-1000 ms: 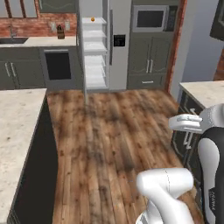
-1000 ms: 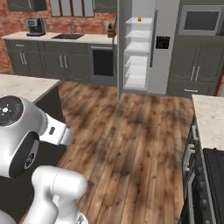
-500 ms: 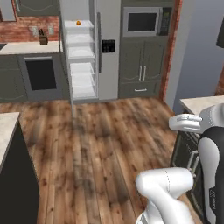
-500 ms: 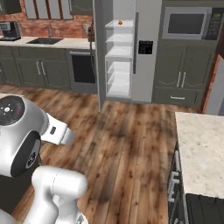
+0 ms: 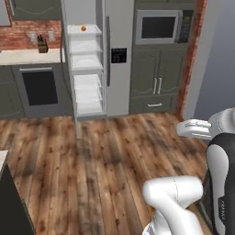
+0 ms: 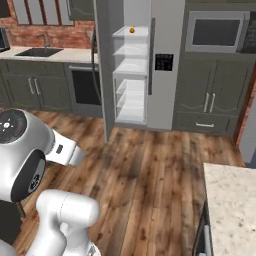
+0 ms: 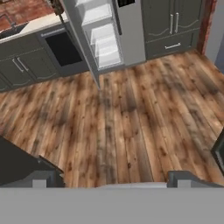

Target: Pick up the tangerine and apple from the fridge and place one fruit on each plate on the dining counter.

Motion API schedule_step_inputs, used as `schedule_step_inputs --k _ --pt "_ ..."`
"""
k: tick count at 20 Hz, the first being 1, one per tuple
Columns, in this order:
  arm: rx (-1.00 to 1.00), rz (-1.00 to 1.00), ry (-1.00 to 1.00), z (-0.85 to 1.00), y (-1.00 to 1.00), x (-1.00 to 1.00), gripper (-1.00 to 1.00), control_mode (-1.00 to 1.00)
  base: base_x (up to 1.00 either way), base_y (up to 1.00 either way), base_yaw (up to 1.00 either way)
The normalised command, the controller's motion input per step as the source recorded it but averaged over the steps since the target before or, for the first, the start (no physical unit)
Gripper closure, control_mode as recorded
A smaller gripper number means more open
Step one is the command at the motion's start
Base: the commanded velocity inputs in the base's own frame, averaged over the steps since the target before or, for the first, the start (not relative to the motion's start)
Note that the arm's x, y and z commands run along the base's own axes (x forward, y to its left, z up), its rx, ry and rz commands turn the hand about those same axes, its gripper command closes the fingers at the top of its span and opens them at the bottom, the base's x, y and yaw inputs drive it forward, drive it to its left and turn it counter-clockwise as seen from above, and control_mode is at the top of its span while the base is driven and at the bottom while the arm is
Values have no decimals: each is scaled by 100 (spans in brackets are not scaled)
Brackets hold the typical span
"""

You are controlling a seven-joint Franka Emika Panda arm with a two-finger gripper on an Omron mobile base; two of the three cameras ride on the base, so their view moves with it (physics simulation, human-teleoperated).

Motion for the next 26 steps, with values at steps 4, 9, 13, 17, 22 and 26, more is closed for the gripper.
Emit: schedule_step_inputs --k 4,9,13,17,22,26 --pt "0 0 0 0 0 0 -100 100 100 -16 0" --pt "0 0 0 0 0 0 -100 100 100 -17 1" --pt "0 0 0 0 0 0 -100 100 100 -17 3" --pt "0 0 0 0 0 0 -100 100 100 -14 5" --pt "0 0 0 0 0 0 -100 100 100 -15 8" --pt "0 0 0 0 0 0 -100 100 100 -12 10"
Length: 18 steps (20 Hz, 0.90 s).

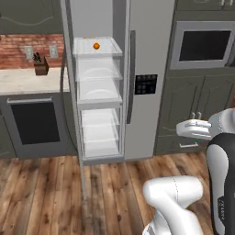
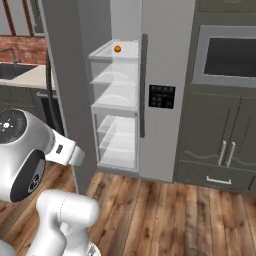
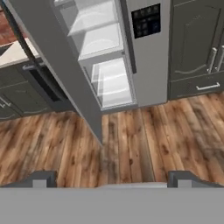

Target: Pick up the tangerine and apple from the fridge and place one fruit on each plate on the dining counter.

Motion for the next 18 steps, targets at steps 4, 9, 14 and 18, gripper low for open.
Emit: schedule_step_inputs --k 4,9,14,18 --pt "0 0 0 0 0 0 -100 100 100 -8 8" --pt "0 0 0 0 0 0 -100 100 97 -3 1" --pt "0 0 0 0 0 0 -100 100 96 0 0" --pt "0 0 0 0 0 0 -100 100 76 0 0"
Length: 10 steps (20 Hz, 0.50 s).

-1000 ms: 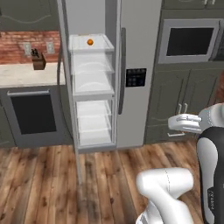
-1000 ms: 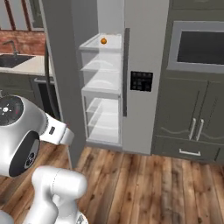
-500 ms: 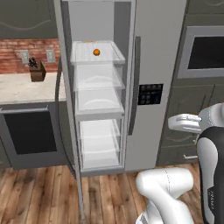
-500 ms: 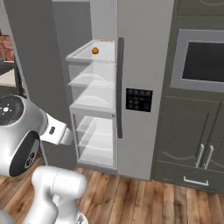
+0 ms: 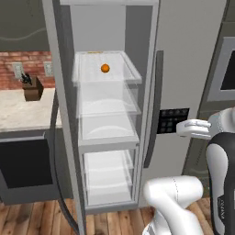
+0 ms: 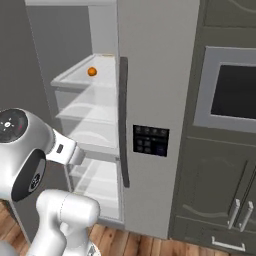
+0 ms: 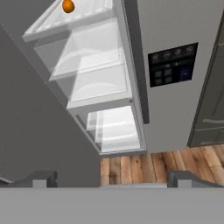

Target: Pick up the tangerine and apple from the fridge and place one fruit on each plate on the dining counter.

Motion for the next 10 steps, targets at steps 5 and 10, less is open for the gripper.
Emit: schedule_step_inputs --k 5,10 --pt "0 0 0 0 0 0 -100 100 44 0 5" --pt "0 0 0 0 0 0 -100 100 17 0 11"
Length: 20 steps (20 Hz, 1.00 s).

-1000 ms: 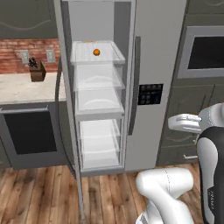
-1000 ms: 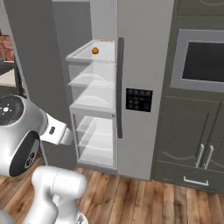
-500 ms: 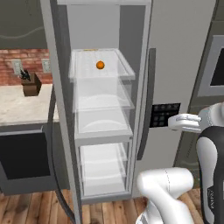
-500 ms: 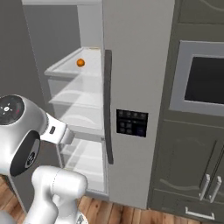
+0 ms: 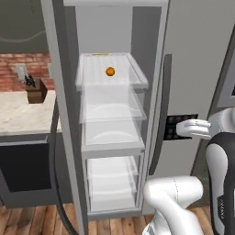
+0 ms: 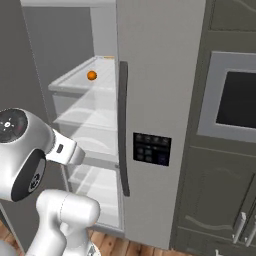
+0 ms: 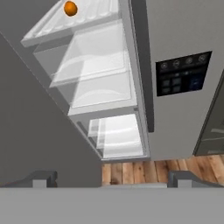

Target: Pick up the tangerine and apple from the fridge and place one fruit on each plate on the dining counter.

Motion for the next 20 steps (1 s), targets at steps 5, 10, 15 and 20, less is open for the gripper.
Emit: schedule_step_inputs --k 5,10,15,20 --pt "0 0 0 0 0 0 -100 100 37 0 17" --pt "0 0 0 0 0 0 -100 100 44 0 19" --pt "0 0 0 0 0 0 -100 100 29 0 25" --pt "0 0 0 0 0 0 -100 100 38 0 28"
